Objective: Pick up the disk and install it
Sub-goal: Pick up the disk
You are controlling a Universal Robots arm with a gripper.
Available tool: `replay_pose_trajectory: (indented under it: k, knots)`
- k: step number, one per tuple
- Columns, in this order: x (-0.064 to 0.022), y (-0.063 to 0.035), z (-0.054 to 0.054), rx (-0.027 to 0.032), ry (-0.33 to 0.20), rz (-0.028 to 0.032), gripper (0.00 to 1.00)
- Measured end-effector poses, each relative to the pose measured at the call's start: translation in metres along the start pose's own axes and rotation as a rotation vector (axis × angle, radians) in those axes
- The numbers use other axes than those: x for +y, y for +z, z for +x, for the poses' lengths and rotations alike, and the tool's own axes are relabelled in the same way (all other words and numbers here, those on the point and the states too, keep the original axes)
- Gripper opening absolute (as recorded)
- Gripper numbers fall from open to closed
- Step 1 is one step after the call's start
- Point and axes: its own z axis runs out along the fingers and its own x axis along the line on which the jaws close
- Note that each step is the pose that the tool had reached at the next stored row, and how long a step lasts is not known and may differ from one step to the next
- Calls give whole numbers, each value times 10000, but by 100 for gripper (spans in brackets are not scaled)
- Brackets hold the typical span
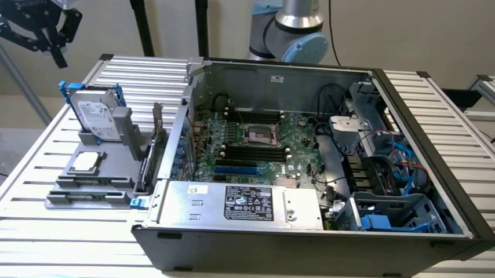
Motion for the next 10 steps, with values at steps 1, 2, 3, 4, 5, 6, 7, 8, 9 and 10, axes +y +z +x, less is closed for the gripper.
replay_pose_trajectory:
  k: [1,2,3,4,5,6,7,8,9,10]
  knots:
    - [0,0,0,7,-180,0,11]
    - [0,0,0,14,-359,0,11]
    - [0,0,0,20,-546,0,11]
    - [0,0,0,27,-724,0,11]
    - [0,0,0,34,-909,1,11]
    - [0,0,0,40,-1090,1,11]
    - [0,0,0,47,-1269,2,11]
    - [0,0,0,53,-1450,2,11]
    - [0,0,0,59,-1633,3,11]
    - [0,0,0,65,-1814,4,11]
